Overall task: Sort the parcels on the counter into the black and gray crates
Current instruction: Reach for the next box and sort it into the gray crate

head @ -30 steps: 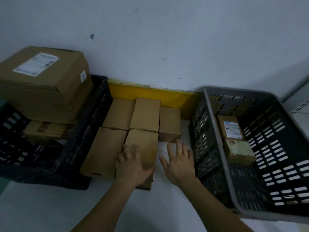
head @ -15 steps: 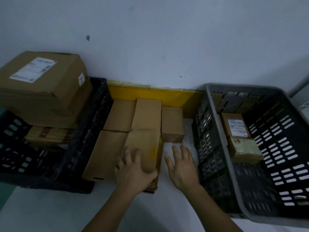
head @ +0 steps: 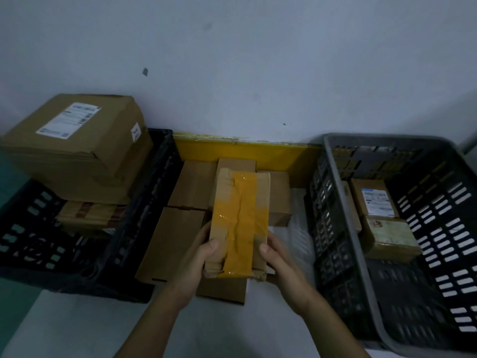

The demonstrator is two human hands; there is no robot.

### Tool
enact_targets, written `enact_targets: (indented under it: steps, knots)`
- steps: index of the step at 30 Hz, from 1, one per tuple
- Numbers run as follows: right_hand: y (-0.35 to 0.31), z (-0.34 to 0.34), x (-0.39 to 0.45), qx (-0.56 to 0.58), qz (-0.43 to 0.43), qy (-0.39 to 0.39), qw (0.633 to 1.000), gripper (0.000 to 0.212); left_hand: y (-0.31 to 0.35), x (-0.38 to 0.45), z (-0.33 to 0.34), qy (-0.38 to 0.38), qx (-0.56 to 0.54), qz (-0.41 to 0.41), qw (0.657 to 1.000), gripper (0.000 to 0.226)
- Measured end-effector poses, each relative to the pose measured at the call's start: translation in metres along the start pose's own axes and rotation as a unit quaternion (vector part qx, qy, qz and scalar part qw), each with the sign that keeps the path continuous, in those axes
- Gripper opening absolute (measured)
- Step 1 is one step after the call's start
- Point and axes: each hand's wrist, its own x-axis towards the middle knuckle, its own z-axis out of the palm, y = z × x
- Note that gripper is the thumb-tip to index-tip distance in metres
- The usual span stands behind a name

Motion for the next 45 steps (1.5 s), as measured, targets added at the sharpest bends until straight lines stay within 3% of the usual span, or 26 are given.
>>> enact_targets:
  steps: [2, 4, 6, 9, 12, 14, 18, 21, 25, 28, 32, 37, 39, 42, 45]
  knots:
    - [-0.002, 0.002, -0.001, -0.019, -0.017, 0.038, 0.999, 0.086, 0.01, 0.0, 0.002, 0.005, 0.043, -0.016, 0.999, 0.054]
    - [-0.003, 0.006, -0.002, -0.116, -0.046, 0.107, 0.986, 0.096, 0.018, 0.003, 0.004, 0.071, 0.12, 0.003, 0.99, 0.041]
    - [-0.005, 0.01, -0.004, -0.243, -0.081, 0.154, 0.954, 0.106, 0.024, 0.005, 0.006, 0.131, 0.13, 0.043, 0.982, 0.05]
    - [-0.014, 0.022, -0.01, -0.375, -0.099, 0.199, 0.9, 0.114, 0.044, 0.002, 0.018, 0.076, 0.1, 0.052, 0.991, 0.064]
    - [-0.022, 0.035, -0.018, -0.439, -0.15, 0.237, 0.854, 0.11, 0.058, 0.006, 0.029, 0.05, 0.125, 0.062, 0.989, 0.094]
    - [-0.023, 0.034, -0.022, -0.413, -0.186, 0.245, 0.857, 0.093, 0.061, 0.011, 0.027, 0.058, 0.111, 0.057, 0.99, 0.096]
    - [-0.032, 0.02, -0.028, -0.264, -0.185, 0.284, 0.903, 0.056, 0.06, 0.009, 0.013, 0.01, 0.048, 0.008, 0.999, 0.07]
    - [-0.046, 0.013, -0.031, -0.164, -0.148, 0.207, 0.953, 0.038, 0.062, 0.005, 0.015, -0.017, 0.045, 0.005, 0.999, 0.065]
    - [-0.068, 0.005, -0.047, -0.076, -0.093, 0.11, 0.987, 0.042, 0.068, 0.005, 0.02, -0.043, 0.028, 0.011, 0.999, 0.075]
    - [-0.079, -0.003, -0.054, -0.081, -0.086, 0.126, 0.985, 0.04, 0.077, 0.004, 0.026, -0.069, 0.023, 0.014, 0.997, 0.058]
    - [-0.098, -0.012, -0.071, -0.096, -0.117, 0.145, 0.978, 0.038, 0.095, 0.005, 0.042, -0.103, 0.062, 0.044, 0.992, 0.051]
    - [-0.126, -0.051, -0.112, -0.098, -0.174, 0.214, 0.956, 0.038, 0.118, 0.015, 0.081, -0.124, 0.146, 0.148, 0.97, 0.091]
    - [-0.139, -0.078, -0.13, -0.109, -0.176, 0.25, 0.946, 0.037, 0.12, 0.017, 0.102, -0.114, 0.179, 0.168, 0.963, 0.094]
    - [-0.152, -0.127, -0.151, -0.149, -0.163, 0.311, 0.924, 0.037, 0.114, 0.02, 0.135, -0.123, 0.3, 0.186, 0.928, 0.095]
    - [-0.147, -0.176, -0.161, -0.166, -0.123, 0.323, 0.924, 0.038, 0.097, 0.03, 0.168, -0.121, 0.427, 0.209, 0.871, 0.093]
